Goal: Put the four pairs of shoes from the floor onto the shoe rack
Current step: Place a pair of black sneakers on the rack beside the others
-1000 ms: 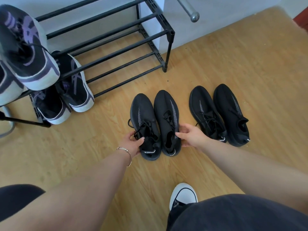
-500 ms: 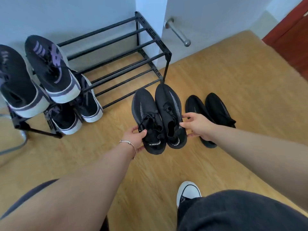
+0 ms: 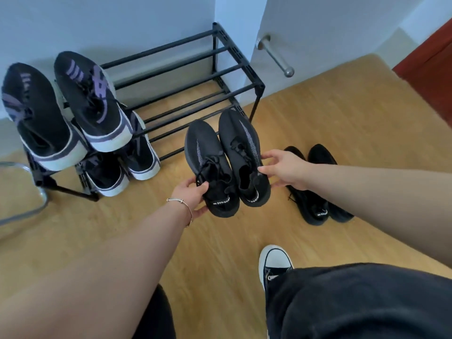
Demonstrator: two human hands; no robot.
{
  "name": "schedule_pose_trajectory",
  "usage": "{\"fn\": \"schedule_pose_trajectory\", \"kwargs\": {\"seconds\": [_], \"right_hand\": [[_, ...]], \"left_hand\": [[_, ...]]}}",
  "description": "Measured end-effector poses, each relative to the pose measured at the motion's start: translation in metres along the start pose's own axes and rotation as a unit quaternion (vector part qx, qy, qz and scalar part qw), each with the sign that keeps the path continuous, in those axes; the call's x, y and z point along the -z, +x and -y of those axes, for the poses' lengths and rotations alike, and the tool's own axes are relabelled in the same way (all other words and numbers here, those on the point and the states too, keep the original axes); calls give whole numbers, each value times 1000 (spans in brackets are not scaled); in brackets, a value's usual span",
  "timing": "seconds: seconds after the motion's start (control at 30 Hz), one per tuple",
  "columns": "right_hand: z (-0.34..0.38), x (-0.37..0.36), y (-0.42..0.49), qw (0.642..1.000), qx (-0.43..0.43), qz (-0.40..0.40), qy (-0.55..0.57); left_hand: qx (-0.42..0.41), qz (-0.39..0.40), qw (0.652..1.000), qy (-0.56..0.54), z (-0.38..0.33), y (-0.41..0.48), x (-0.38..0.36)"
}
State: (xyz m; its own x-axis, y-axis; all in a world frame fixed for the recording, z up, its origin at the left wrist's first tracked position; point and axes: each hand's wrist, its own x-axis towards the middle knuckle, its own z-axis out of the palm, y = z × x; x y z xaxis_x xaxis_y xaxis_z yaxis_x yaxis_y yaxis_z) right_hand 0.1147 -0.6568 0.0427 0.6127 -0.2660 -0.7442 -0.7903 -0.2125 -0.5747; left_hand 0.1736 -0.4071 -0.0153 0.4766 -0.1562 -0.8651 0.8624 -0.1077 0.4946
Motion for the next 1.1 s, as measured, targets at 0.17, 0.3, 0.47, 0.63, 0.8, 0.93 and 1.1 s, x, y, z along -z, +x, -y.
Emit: {"fn": "schedule_pose_trajectory", "kwargs": {"seconds": [0.17, 0.3, 0.47, 0.63, 0.8, 0.93, 1.1], "right_hand": [[-2, -6, 43, 1000, 20, 17, -7], [9, -9, 80, 998, 53, 14, -22], [25, -9, 127, 997, 62, 35, -18], [32, -9, 160, 997, 61, 41, -22], [29, -5, 183, 995, 79, 53, -25], [22, -1, 192, 991, 104, 70, -44], [5, -1, 193, 990, 93, 102, 26]], "left_hand": [[-7, -30, 999, 12, -4, 34, 6], [-16, -56, 998, -6, -15, 57, 6], [-38, -78, 996, 7, -39, 81, 3], [-42, -101, 994, 18, -49, 105, -4], [-79, -139, 987, 17, -53, 124, -17], [-99, -134, 986, -3, -47, 127, -14], [-114, -104, 987, -42, -32, 119, -9]]}}
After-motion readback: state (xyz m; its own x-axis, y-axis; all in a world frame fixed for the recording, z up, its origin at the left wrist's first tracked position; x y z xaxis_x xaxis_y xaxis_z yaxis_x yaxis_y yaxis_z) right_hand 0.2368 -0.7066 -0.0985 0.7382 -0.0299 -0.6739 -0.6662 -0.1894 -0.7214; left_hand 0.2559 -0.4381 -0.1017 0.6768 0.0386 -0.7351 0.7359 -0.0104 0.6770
